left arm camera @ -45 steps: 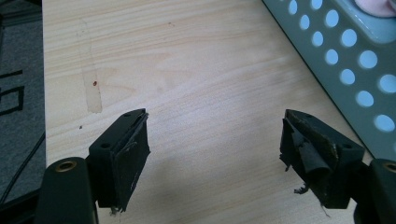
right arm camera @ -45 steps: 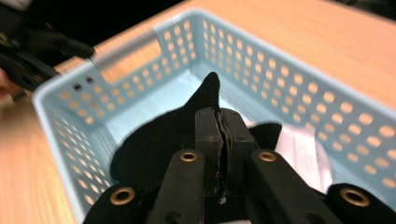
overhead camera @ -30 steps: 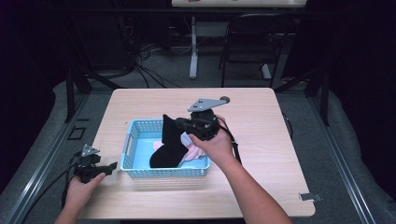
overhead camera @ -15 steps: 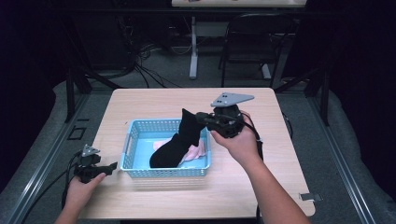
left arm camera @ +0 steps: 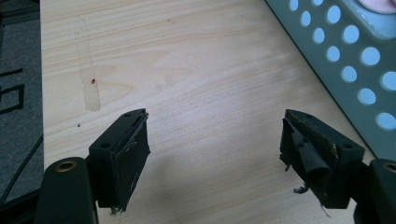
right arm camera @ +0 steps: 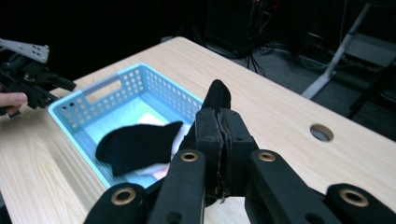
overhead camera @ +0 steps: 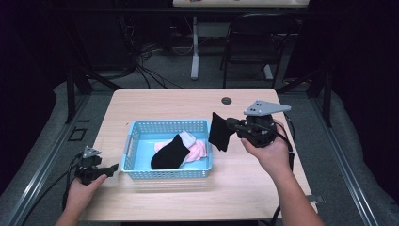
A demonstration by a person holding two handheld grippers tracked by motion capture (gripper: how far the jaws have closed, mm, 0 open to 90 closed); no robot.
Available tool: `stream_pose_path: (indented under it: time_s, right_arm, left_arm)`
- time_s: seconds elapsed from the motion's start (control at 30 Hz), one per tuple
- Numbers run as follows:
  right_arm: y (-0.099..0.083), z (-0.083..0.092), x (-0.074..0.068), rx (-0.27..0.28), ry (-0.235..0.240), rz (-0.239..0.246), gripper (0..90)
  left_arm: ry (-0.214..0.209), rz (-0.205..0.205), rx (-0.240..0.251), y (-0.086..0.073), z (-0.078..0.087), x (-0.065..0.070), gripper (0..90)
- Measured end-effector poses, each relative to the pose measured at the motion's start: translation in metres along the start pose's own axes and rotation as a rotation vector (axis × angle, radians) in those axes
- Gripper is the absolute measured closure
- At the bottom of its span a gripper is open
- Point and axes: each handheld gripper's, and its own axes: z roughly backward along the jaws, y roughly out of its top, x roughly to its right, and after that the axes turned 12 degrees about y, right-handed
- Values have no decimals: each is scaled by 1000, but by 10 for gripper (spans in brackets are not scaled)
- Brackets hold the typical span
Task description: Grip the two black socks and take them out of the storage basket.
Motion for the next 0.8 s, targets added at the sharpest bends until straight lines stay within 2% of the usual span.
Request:
stream_pose_path:
  time_s: [0.2,0.43,0.53,0.57,0.6,0.63,0.67,0.7,0.77,0.8]
  right_arm:
    - [-22,2,5,-12,-8,-28,873]
    - [-47,-8,10,-27,7,-71,873]
    - [-66,-15,25,-46,-11,-117,873]
    - [-66,-15,25,-46,-11,-117,873]
    - [-78,-18,37,-60,-37,-157,872]
    - [-78,-18,37,-60,-37,-157,872]
    - [-92,-21,52,-56,-50,-202,872]
    - [-92,-21,52,-56,-50,-202,872]
    - [-109,-23,68,-65,-86,-266,872]
    - [-125,-23,80,-69,-110,-315,871]
  left_arm:
    - [5,0,0,0,0,0,237]
    - [3,-4,-3,0,-1,1,237]
    - [5,-2,-2,0,0,1,237]
    - [5,-2,-2,-1,0,1,237]
    - [3,-1,-3,-1,0,1,237]
    - [3,-1,-2,-1,-1,0,237]
    - [2,-1,-2,-1,-1,0,237]
    - [2,-1,-2,-1,-1,0,237]
    - [2,1,-1,-1,-1,0,237]
    - [2,0,-2,-1,-1,0,237]
